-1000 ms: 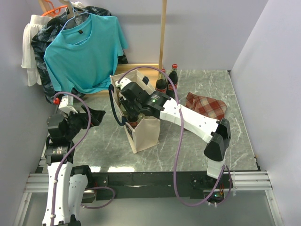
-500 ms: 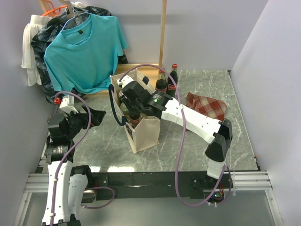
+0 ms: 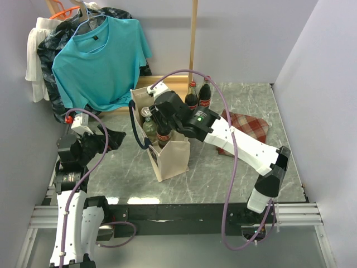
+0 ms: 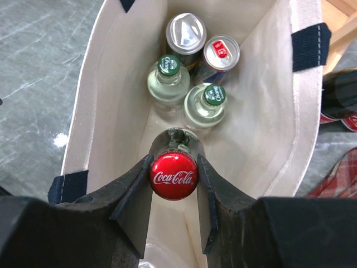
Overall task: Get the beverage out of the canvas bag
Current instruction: Take out the drink from the canvas bag.
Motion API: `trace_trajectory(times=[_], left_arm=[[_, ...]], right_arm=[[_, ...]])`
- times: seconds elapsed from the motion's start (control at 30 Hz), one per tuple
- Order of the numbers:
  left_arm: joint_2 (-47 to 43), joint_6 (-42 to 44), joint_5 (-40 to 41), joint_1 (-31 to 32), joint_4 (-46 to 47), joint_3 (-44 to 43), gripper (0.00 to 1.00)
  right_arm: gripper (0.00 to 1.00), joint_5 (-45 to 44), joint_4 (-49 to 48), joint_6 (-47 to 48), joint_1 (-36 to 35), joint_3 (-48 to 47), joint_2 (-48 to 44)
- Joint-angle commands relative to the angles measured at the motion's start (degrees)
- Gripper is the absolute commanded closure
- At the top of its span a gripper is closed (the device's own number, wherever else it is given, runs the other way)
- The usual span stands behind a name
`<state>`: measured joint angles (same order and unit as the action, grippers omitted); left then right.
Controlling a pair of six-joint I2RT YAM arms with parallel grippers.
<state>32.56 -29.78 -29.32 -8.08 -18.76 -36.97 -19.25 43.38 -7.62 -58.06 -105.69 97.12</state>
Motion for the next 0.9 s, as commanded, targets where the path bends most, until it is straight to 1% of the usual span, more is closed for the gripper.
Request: trace_trajectory(times=[0.0,0.37,0.5,0.7,0.87], left_arm=[[0.1,-0.6,-1.1,-0.3,0.7,-0.1,0.04],[0.1,-0.8,-0.8,-0.3,0.6,-0.1,0.04],[0.1,-0.8,-0.7,-0.3,0.6,-0.1,0.04],[0.2,-0.8,-0.4,-0.3,0.4,-0.2,0.04],[0.2,-0.8,-0.3,-0.3,0.4,-0.1,0.04]], right_arm=[[1.0,-3.6,-9.4,0.8,0.6,-0.2,-5.4],[1.0,-2.9,-12.2,-0.9,3.0,5.6,-4.5],[1.0,-2.4,-12.8,-1.2,3.7,6.1,-4.1],[1.0,-2.6,-13.1,-0.5,3.8,4.8,-5.0],[1.0,-2.8,-10.9,0.4,3.8,1.0,-5.3]])
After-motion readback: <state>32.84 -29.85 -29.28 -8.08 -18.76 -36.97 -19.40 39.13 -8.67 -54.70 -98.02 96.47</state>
